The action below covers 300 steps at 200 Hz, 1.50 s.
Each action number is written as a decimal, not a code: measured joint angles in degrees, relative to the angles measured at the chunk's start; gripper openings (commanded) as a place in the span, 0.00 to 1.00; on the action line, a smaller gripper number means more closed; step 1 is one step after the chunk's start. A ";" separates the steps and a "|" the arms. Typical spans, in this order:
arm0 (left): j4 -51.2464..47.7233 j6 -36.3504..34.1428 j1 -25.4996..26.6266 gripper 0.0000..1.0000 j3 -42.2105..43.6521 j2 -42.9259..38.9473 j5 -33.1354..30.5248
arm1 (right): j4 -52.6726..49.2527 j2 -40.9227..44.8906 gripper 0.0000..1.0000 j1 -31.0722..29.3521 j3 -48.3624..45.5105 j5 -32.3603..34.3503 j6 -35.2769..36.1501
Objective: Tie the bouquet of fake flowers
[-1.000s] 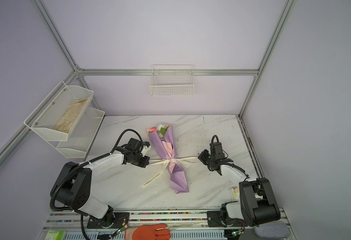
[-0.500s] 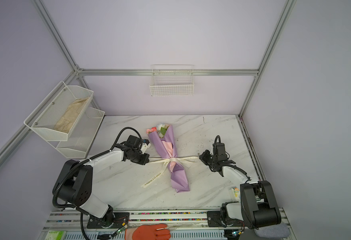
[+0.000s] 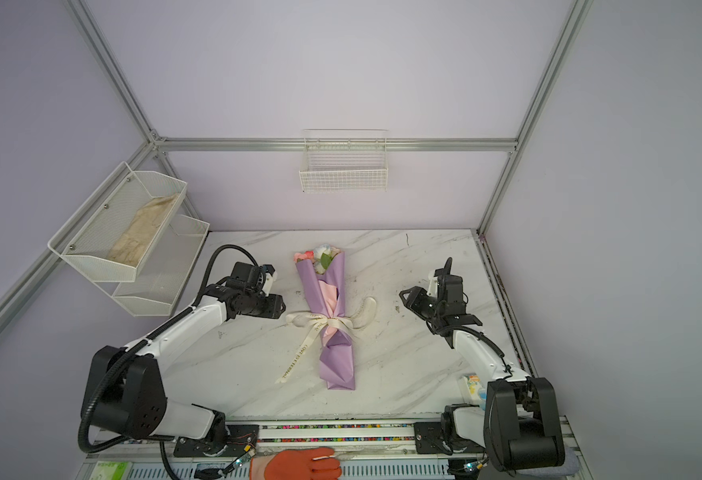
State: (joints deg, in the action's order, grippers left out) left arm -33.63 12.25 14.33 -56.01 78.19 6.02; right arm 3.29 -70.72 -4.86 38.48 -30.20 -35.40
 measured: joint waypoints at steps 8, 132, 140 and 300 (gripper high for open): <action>0.59 0.79 0.00 0.69 0.68 -1.40 0.09 | 0.39 -0.07 0.47 0.00 0.31 -0.83 -0.02; 19.71 11.26 2.97 0.70 5.05 6.32 22.03 | 2.43 -17.07 0.50 -10.29 6.38 -7.21 1.70; 20.28 11.80 3.39 0.70 5.05 8.37 22.45 | 2.38 -18.93 0.50 -11.69 7.23 -7.28 1.86; 25.75 16.24 6.08 0.58 -9.51 33.66 27.65 | 15.28 -38.03 0.48 -20.02 14.73 -8.04 -4.63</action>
State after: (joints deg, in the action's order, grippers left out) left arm -7.88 28.49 20.40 -65.52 111.85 33.67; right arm 18.57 -108.75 -24.88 53.21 -38.24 -40.03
